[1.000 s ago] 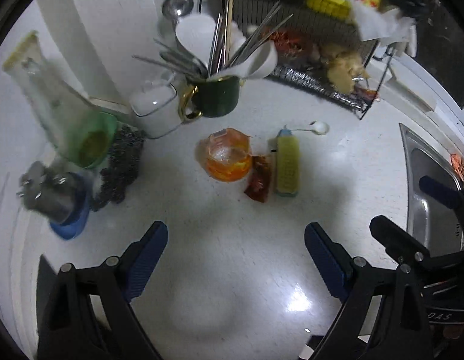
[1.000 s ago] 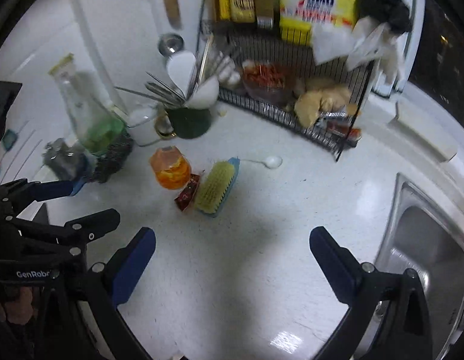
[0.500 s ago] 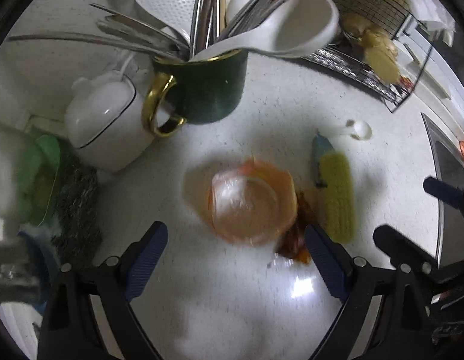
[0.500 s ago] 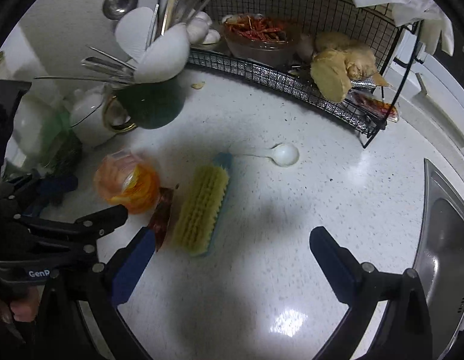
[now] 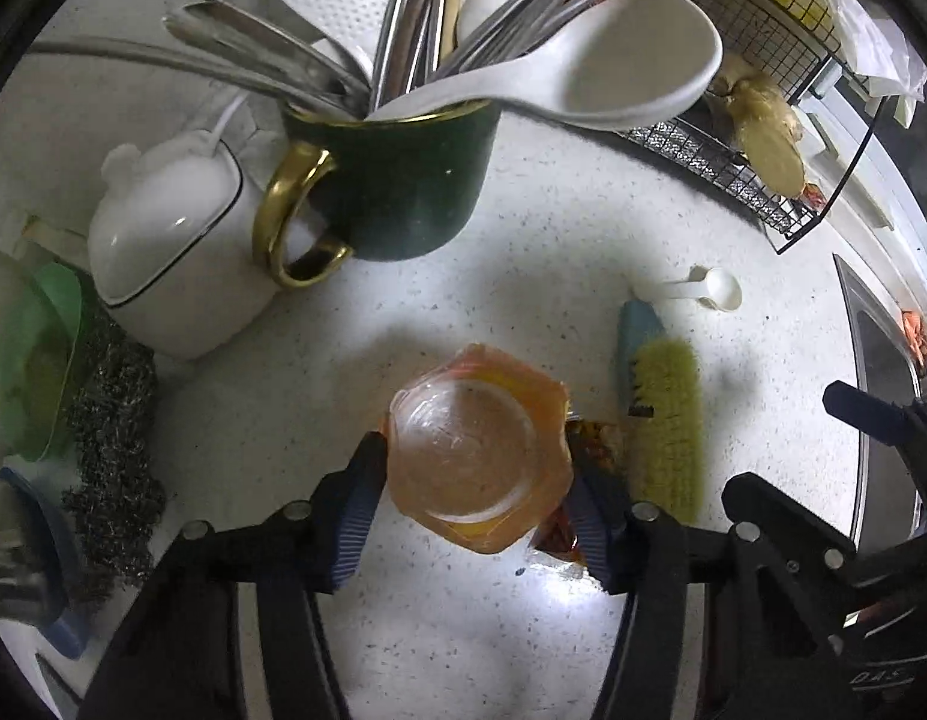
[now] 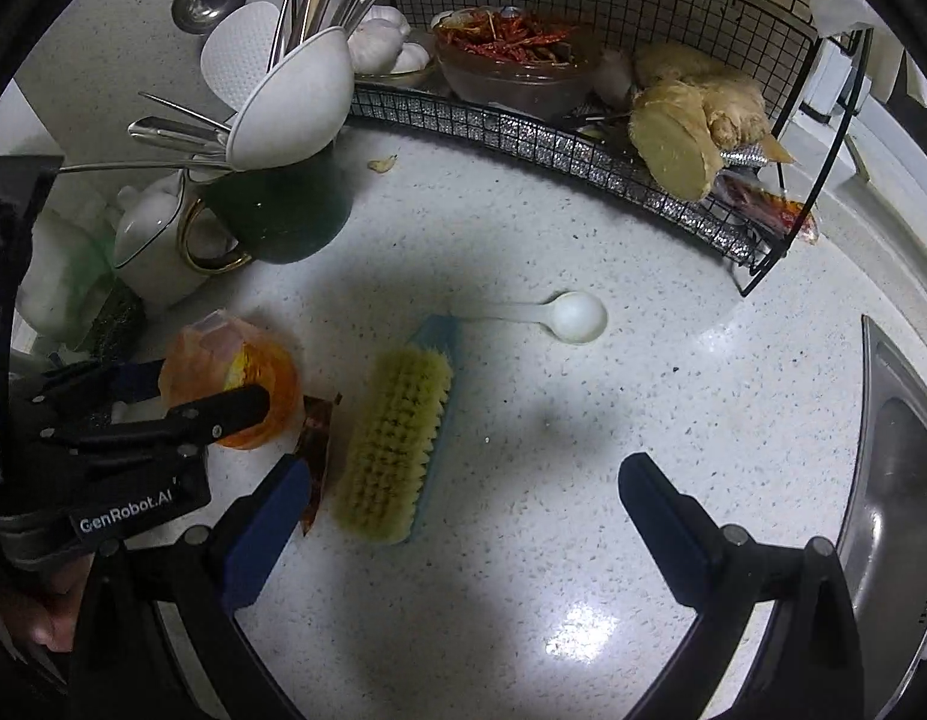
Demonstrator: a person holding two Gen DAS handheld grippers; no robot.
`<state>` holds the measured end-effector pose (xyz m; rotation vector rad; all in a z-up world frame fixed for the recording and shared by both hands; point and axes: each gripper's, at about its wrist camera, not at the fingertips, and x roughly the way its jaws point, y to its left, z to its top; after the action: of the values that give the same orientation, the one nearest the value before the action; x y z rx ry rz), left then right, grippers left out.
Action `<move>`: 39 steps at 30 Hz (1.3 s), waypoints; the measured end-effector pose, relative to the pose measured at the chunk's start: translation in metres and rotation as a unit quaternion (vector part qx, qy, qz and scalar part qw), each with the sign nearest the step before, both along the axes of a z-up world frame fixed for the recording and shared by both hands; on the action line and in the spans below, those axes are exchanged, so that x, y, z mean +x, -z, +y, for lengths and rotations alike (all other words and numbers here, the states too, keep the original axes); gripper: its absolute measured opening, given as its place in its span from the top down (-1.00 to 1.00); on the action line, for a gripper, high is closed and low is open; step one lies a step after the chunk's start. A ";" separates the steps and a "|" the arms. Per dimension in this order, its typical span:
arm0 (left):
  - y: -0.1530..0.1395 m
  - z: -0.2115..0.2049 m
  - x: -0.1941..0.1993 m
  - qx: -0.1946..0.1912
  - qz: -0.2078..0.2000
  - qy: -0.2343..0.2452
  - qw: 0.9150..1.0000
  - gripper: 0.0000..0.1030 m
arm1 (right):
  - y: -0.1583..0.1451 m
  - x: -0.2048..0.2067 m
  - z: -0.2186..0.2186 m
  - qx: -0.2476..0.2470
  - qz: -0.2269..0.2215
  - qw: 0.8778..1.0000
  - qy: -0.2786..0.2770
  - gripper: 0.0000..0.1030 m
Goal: Collect trash
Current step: 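Grasp the orange plastic jar with the left tool, then grasp the yellow-bristled blue brush with the right tool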
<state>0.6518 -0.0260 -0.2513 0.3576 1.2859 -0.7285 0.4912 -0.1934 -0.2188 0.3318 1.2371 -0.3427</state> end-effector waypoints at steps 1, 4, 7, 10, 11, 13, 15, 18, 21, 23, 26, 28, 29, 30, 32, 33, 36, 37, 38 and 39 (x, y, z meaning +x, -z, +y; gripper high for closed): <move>-0.002 0.004 -0.001 0.001 0.000 -0.003 1.000 -0.04 | 0.001 0.002 0.001 0.003 0.000 1.000 0.000 -0.99; -0.007 0.016 -0.006 0.001 0.002 -0.019 1.000 -0.02 | 0.003 0.003 0.008 0.005 0.002 1.000 -0.005 -0.99; -0.009 0.030 -0.013 0.003 0.007 -0.036 0.999 -0.02 | 0.004 0.001 0.016 0.002 0.007 1.000 -0.015 -0.99; -0.005 0.035 -0.015 0.003 0.013 -0.043 0.999 -0.02 | 0.011 -0.002 0.024 0.001 0.012 1.000 -0.022 -0.99; -0.005 0.035 -0.016 0.004 0.010 -0.043 0.999 -0.02 | 0.014 -0.002 0.026 0.006 0.015 1.000 -0.023 -0.99; -0.004 0.032 -0.013 0.012 0.001 -0.040 0.999 -0.02 | 0.023 -0.001 0.027 0.009 0.025 0.999 -0.020 -0.99; -0.003 0.032 -0.009 0.015 0.000 -0.040 0.999 -0.02 | 0.031 0.000 0.026 0.012 0.033 0.999 -0.016 -0.99; -0.003 0.027 -0.007 0.021 -0.007 -0.033 0.999 -0.02 | 0.042 0.007 0.021 0.014 0.043 0.999 -0.010 -0.99; -0.003 0.026 -0.005 0.022 -0.007 -0.028 0.999 -0.02 | 0.048 0.013 0.016 0.008 0.049 0.999 -0.005 -0.98; -0.004 0.024 -0.004 0.022 -0.006 -0.026 0.999 -0.02 | 0.051 0.015 0.014 0.014 0.047 0.999 -0.005 -0.93; -0.006 0.028 -0.004 0.022 -0.005 -0.026 0.999 -0.02 | 0.055 0.023 0.016 0.003 0.053 0.999 -0.010 -0.90; -0.005 0.031 -0.007 0.020 -0.004 -0.027 0.999 -0.02 | 0.059 0.030 0.017 -0.001 0.066 0.998 -0.013 -0.80; -0.005 0.025 -0.008 0.019 -0.004 -0.026 0.999 -0.02 | 0.060 0.031 0.018 0.004 0.066 0.998 -0.015 -0.74; -0.005 0.026 -0.009 0.019 -0.004 -0.027 0.999 -0.02 | 0.061 0.032 0.018 0.006 0.065 0.998 -0.016 -0.71; -0.003 0.023 -0.008 0.020 -0.005 -0.027 0.999 -0.02 | 0.065 0.035 0.021 0.011 0.064 0.998 -0.018 -0.30; -0.002 0.022 -0.008 0.020 -0.006 -0.025 0.999 -0.02 | 0.070 0.036 0.022 0.014 0.069 0.997 -0.021 -0.19; -0.002 0.023 -0.015 0.019 -0.010 -0.015 1.000 -0.02 | 0.072 0.036 0.027 -0.007 0.067 0.997 -0.027 0.25; -0.002 0.024 -0.018 0.018 -0.008 -0.015 1.000 -0.02 | 0.071 0.036 0.028 -0.009 0.069 0.997 -0.028 0.31; -0.002 0.024 -0.020 0.017 -0.008 -0.014 1.000 -0.02 | 0.072 0.033 0.028 -0.004 0.071 0.997 -0.029 0.31; -0.002 0.024 -0.023 0.017 -0.008 -0.013 1.000 -0.02 | 0.072 0.030 0.029 0.003 0.071 0.997 -0.029 0.31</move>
<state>0.6291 -0.0019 -0.2496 0.3719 1.2871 -0.6810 0.5215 -0.1648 -0.2909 0.2797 1.3856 -0.3171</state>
